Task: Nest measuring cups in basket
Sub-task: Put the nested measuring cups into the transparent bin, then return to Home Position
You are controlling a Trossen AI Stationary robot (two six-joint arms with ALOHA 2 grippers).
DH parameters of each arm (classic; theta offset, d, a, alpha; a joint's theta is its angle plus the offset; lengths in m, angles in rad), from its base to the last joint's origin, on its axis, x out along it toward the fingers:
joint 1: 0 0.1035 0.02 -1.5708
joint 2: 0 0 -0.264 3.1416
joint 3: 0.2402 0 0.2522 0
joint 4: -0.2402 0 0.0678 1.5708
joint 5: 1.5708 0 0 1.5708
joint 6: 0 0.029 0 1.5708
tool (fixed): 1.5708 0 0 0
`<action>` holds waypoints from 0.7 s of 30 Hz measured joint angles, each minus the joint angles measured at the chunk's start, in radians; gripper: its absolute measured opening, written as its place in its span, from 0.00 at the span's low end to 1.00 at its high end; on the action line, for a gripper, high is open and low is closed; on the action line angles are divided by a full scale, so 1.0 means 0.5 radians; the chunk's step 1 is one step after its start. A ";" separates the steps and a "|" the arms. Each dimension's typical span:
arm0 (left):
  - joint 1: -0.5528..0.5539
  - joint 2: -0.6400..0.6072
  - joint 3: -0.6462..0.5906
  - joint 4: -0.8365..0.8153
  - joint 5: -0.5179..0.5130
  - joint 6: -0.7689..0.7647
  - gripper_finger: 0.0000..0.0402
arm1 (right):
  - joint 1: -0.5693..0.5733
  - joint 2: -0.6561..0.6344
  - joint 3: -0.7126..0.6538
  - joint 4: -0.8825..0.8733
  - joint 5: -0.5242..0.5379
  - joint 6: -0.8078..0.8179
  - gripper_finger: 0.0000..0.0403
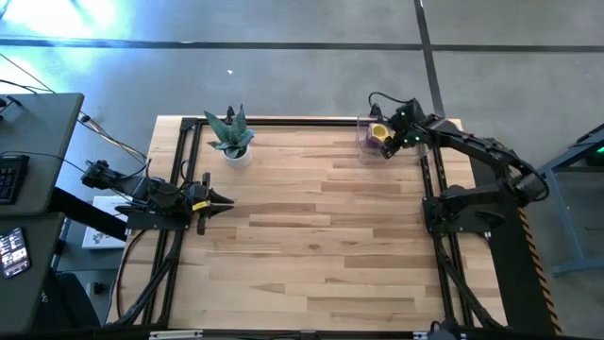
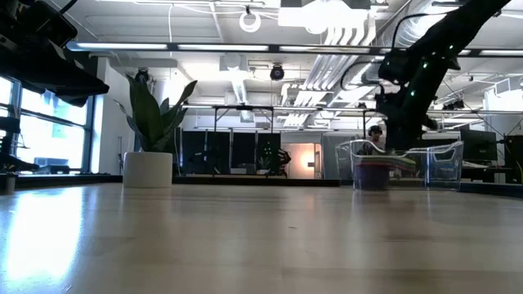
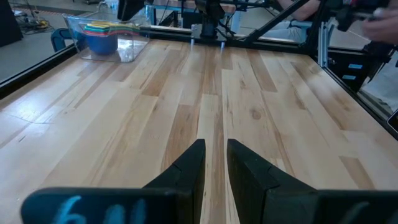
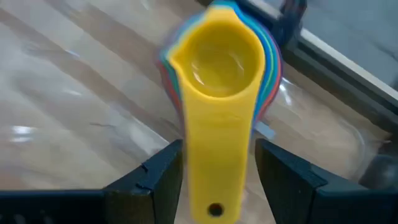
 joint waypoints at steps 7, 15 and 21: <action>-0.001 0.000 0.000 0.000 -0.001 0.000 0.14 | 0.170 -0.331 -0.085 0.340 -0.519 0.379 0.47; 0.000 0.000 -0.001 0.000 0.000 0.000 0.14 | 0.807 -0.601 -0.514 1.347 -0.175 0.839 0.47; 0.000 0.000 -0.001 0.000 0.000 0.000 0.14 | 1.169 -0.800 -0.825 1.921 0.106 0.859 0.47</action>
